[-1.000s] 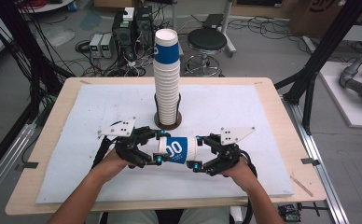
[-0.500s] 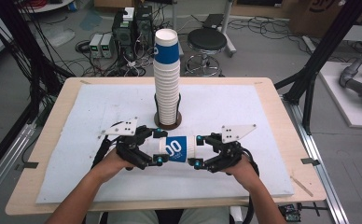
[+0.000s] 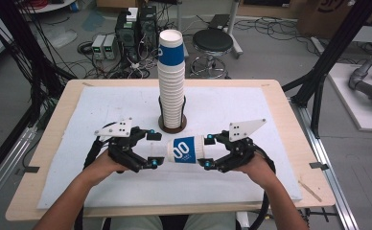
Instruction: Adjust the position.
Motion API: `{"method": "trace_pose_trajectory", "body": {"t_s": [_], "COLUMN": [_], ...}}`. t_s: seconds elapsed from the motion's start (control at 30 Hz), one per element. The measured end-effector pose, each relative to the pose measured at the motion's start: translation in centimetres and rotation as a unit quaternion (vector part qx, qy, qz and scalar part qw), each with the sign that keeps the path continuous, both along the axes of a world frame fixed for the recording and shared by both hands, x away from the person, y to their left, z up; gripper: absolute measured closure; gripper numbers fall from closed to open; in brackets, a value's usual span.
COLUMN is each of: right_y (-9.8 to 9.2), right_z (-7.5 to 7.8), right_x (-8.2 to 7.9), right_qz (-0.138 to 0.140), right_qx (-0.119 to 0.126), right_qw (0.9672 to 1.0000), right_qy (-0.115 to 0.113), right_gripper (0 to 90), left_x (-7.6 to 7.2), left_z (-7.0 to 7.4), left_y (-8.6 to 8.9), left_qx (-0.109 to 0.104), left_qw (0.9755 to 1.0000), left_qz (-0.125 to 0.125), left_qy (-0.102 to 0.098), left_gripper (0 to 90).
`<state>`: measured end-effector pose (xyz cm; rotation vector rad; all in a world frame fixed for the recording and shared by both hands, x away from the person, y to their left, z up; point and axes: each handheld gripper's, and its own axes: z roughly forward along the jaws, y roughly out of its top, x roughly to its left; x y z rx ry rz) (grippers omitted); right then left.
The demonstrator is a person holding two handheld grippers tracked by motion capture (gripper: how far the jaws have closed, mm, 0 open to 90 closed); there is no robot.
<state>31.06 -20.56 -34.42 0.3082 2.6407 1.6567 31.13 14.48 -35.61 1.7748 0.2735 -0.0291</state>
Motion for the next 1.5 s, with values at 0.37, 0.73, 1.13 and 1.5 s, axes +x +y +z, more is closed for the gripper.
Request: {"method": "trace_pose_trajectory", "body": {"t_s": [0.37,0.73,1.13,1.5], "right_y": [1.4,3.5,5.0,6.0], "right_z": [2.0,3.4,3.7,3.6], "right_x": [0.5,0.5,0.6,0.4], "right_qz": [0.016,0.037,0.053,0.064], "right_qx": [-0.099,-0.178,-0.234,-0.274], "right_qw": [0.9947,0.9825,0.9695,0.9584], "right_qy": [-0.023,-0.042,-0.049,-0.049], "right_gripper": [31.3,31.3,31.3,31.3], "left_x": [0.2,0.6,0.8,1.0], "left_z": [1.0,1.7,1.5,1.1], "left_y": [-1.1,-3.5,-5.4,-6.4], "left_qx": [0.041,0.089,0.152,0.193], "left_qw": [0.9991,0.9955,0.9864,0.9781], "left_qz": [-0.005,-0.031,-0.063,-0.077], "left_qy": [-0.007,-0.012,-0.011,0.003], "left_gripper": [15.4,15.5,16.3,22.0]}}
